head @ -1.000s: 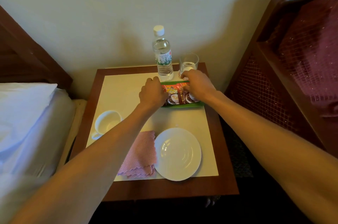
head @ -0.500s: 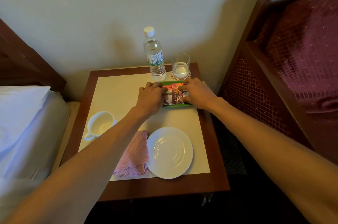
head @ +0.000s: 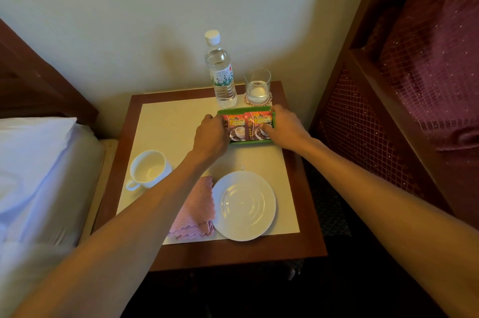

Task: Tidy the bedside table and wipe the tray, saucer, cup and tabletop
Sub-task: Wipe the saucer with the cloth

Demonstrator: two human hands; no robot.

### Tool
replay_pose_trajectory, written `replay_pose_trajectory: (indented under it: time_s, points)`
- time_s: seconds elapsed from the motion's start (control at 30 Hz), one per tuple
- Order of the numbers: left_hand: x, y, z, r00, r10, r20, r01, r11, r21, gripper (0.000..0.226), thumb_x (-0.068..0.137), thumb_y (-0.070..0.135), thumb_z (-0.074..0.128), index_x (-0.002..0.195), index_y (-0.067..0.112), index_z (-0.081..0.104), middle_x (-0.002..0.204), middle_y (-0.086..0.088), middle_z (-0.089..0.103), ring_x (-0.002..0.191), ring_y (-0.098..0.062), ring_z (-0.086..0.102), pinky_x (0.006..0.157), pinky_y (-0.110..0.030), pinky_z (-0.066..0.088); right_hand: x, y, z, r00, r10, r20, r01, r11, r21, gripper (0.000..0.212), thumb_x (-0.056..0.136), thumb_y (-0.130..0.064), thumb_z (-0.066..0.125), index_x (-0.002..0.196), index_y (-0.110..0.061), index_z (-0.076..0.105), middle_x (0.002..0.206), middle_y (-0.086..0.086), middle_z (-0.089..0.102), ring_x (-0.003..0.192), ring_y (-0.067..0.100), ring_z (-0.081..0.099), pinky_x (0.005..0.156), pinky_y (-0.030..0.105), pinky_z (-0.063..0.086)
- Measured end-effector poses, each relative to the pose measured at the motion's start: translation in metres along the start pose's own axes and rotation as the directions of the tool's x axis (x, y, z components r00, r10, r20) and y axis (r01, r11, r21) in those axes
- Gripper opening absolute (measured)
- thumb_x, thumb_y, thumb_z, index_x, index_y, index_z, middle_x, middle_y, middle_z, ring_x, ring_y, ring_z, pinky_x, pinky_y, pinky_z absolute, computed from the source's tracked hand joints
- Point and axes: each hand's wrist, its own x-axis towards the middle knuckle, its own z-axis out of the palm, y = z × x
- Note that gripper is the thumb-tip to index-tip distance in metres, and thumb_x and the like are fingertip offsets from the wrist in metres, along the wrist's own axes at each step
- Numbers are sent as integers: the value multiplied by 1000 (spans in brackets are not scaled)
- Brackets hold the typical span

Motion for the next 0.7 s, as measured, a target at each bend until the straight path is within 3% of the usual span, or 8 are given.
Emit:
replay_pose_trajectory:
  time_s: [0.23,0.4,0.5,0.6,0.7]
  points:
    - [-5,-2,-8,1000,-20,14,20,1000,-16,35,98,22,53,131,12,53,121,-17,62,107,-35,57,72,-34,38,-8,1,-2,1000,15,4,-15,997,82,52,95,-34,64,136,-14,39,126,6,59,111,23,61,90,43,55]
    - [-32,-19,-30,998,44,34,-43,998,-41,34,96,16,58,129,16,59,122,-10,65,109,-29,59,86,-38,48,-34,-4,5,984,-100,-149,106,994,33,49,95,-31,62,137,-13,46,135,7,51,120,20,53,92,32,47]
    - [-61,-37,-39,987,103,120,-101,995,-25,27,95,11,59,121,14,65,116,-7,69,101,-28,62,86,-35,47,-57,-29,9,966,-167,-198,186,979,85,33,96,-27,61,125,-11,56,124,6,58,109,18,58,88,32,51]
    - [-96,-55,-45,982,105,156,-104,994,-10,25,94,11,61,118,11,67,113,-7,69,101,-28,64,86,-34,48,-77,-59,22,962,-259,-86,270,951,154,25,95,-24,63,115,-10,62,110,5,67,98,19,61,86,37,52]
    - [-125,-72,-48,982,76,172,-83,996,31,28,92,13,61,120,12,66,117,-9,67,105,-27,62,89,-36,49,-93,-85,40,938,-331,103,322,942,91,36,92,-30,68,122,-11,61,114,4,67,98,16,58,88,34,49]
